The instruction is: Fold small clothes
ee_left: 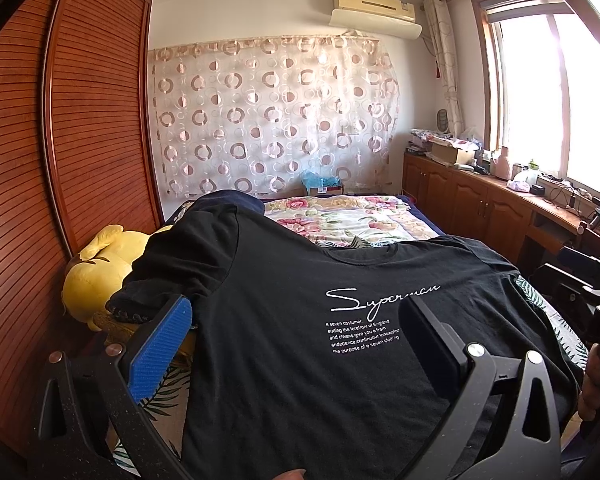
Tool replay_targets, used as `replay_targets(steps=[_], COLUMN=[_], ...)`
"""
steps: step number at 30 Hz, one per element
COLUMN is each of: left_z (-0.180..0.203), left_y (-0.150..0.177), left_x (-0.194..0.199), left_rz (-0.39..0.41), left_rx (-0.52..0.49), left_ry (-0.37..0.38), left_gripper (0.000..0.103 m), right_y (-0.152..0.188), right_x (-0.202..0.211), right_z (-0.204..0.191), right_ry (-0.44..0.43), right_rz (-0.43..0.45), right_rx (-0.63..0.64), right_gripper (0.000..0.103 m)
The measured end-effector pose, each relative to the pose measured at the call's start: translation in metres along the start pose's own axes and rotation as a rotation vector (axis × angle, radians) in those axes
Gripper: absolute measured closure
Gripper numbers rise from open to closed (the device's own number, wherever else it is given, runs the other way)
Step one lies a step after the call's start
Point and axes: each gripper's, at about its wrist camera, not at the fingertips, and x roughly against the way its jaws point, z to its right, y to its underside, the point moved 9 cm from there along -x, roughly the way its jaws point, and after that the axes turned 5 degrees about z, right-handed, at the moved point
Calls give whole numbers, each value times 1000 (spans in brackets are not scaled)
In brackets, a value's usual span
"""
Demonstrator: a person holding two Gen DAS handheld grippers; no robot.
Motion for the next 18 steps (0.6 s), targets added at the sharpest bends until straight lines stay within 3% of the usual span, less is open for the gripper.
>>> replay_targets(steps=[18], left_z=[-7], left_y=[1], left_x=[0], left_rz=[-12], left_rx=[15], left_ry=[15], left_gripper=[0], right_y=[3], right_x=[-4], right_z=[0], right_ry=[-8], right_rz=[-9], right_rx=[10], right_gripper=[0])
